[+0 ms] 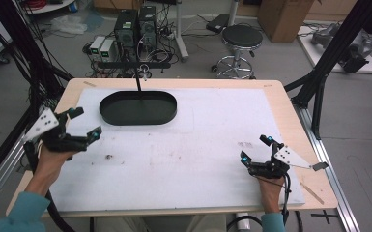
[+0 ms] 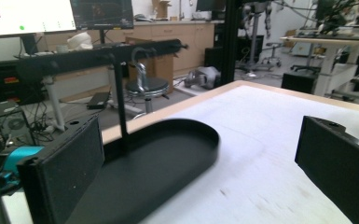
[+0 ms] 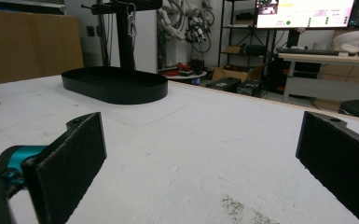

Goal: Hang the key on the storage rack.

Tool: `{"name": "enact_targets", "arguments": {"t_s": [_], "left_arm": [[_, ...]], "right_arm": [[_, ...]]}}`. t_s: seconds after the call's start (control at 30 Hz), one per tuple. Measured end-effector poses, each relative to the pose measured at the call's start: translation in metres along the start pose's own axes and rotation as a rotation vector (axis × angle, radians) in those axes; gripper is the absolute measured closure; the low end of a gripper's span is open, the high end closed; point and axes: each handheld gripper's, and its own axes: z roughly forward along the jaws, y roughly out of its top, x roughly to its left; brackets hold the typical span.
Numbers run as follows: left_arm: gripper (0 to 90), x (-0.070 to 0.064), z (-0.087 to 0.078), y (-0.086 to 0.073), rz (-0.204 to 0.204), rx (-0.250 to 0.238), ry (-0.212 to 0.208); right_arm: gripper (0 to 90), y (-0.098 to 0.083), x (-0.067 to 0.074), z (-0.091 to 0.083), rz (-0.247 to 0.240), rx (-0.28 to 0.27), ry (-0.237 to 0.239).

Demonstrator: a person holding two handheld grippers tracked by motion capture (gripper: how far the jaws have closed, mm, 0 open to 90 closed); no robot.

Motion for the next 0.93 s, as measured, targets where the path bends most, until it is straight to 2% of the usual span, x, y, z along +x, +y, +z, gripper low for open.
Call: {"name": "enact_targets", "arguments": {"t_s": [0.07, 0.13, 0.2, 0.33, 0.4, 0.43, 0.6, 0.7, 0.8, 0.93], "left_arm": [[1.7, -0.009, -0.012, -0.013, 0.005, -0.013, -0.004], [1.7, -0.016, -0.021, -0.030, -0.013, -0.024, -0.004], [1.7, -0.020, -0.026, -0.042, -0.020, -0.021, 0.001], [1.7, -0.027, -0.033, -0.065, -0.003, -0.020, 0.012], [1.7, -0.029, -0.036, -0.073, -0.004, -0.035, 0.024], [1.7, -0.030, -0.039, -0.081, -0.009, -0.064, 0.036], [1.7, -0.030, -0.042, -0.093, -0.007, -0.084, 0.050], [1.7, -0.031, -0.045, -0.095, -0.009, -0.112, 0.060], [1.7, -0.031, -0.044, -0.095, -0.004, -0.094, 0.065], [1.7, -0.032, -0.043, -0.095, 0.003, -0.097, 0.070]], "right_arm": [[1.0, 0.000, 0.000, 0.000, 0.004, 0.001, -0.002], [1.0, 0.000, 0.000, 0.000, 0.007, 0.001, -0.002], [1.0, 0.000, 0.000, 0.000, 0.006, 0.001, -0.002], [1.0, 0.000, 0.000, 0.000, 0.007, 0.001, -0.003], [1.0, 0.000, 0.000, 0.000, 0.006, 0.000, -0.003], [1.0, 0.000, 0.000, 0.000, 0.003, 0.001, -0.002], [1.0, 0.000, 0.000, 0.000, -0.002, 0.000, -0.003], [1.0, 0.000, 0.000, 0.000, 0.004, 0.000, -0.001], [0.9, 0.000, 0.000, 0.000, 0.003, 0.000, 0.000], [1.0, 0.000, 0.000, 0.000, 0.002, -0.001, -0.002]]}}
